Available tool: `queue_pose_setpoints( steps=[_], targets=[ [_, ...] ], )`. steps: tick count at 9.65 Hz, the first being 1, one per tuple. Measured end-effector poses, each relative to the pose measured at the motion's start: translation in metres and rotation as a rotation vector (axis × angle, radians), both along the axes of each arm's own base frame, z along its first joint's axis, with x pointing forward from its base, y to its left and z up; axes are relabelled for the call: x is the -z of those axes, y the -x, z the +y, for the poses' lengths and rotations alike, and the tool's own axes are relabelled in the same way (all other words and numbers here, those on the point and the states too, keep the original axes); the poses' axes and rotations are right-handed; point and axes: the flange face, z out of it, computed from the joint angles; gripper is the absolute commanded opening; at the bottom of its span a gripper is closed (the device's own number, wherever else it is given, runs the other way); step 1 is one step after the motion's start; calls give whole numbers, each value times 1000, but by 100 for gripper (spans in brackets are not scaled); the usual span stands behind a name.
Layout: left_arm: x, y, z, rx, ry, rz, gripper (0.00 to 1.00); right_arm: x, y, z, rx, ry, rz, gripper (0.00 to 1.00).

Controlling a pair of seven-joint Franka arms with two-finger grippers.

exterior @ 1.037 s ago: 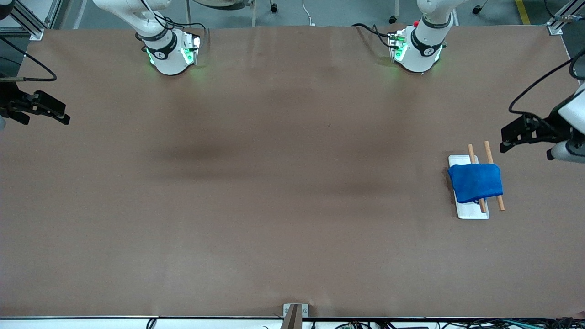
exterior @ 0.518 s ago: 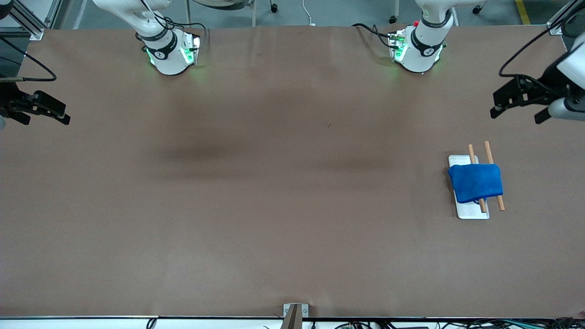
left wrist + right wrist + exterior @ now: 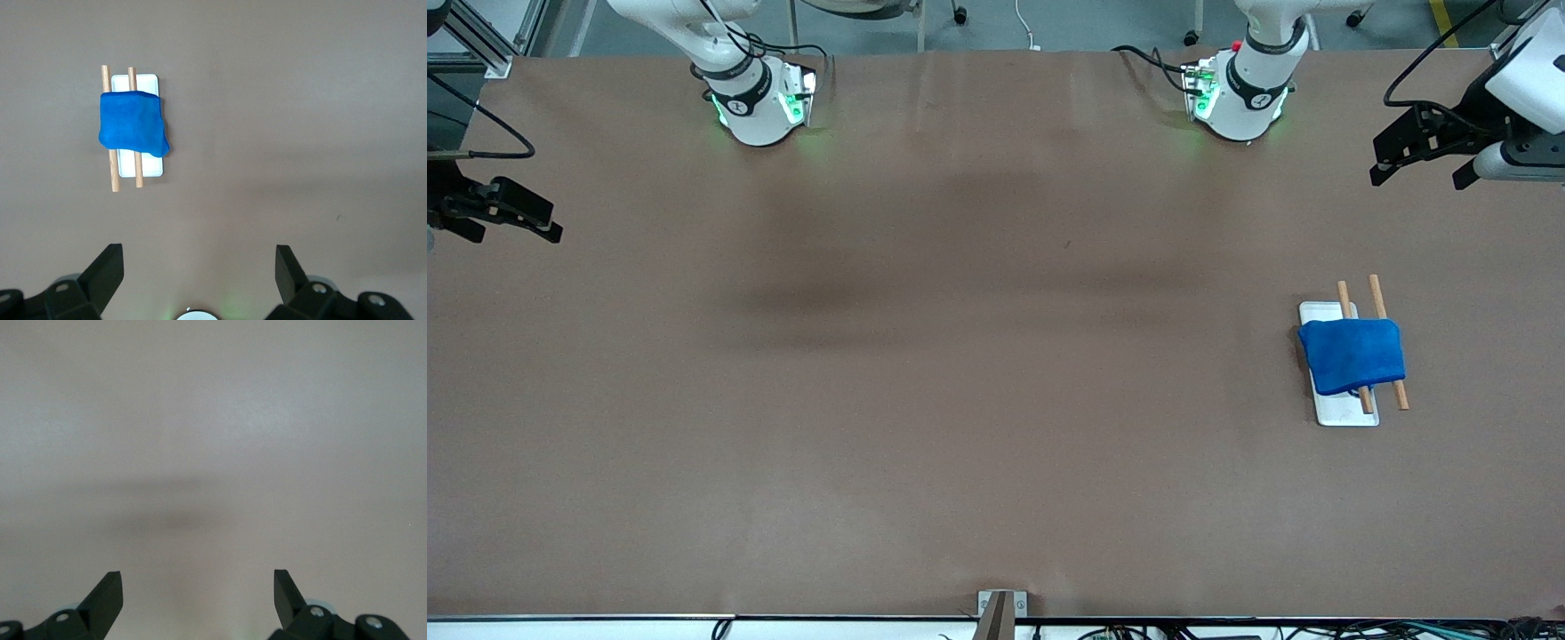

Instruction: Right arm passes towel to left arm to hang

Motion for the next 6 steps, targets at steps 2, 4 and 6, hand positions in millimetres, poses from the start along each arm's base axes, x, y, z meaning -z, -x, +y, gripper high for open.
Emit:
queue_pose_setpoints(
  steps=[2, 4, 6],
  targets=[
    [-2, 0, 4, -7, -11, -6, 100, 0, 0, 0, 0, -2, 0, 100],
    [-3, -1, 8, -34, -42, -11, 100, 0, 0, 0, 0, -3, 0, 100],
    [-5, -1, 8, -61, -53, -18, 100, 0, 0, 0, 0, -3, 0, 100]
  ],
)
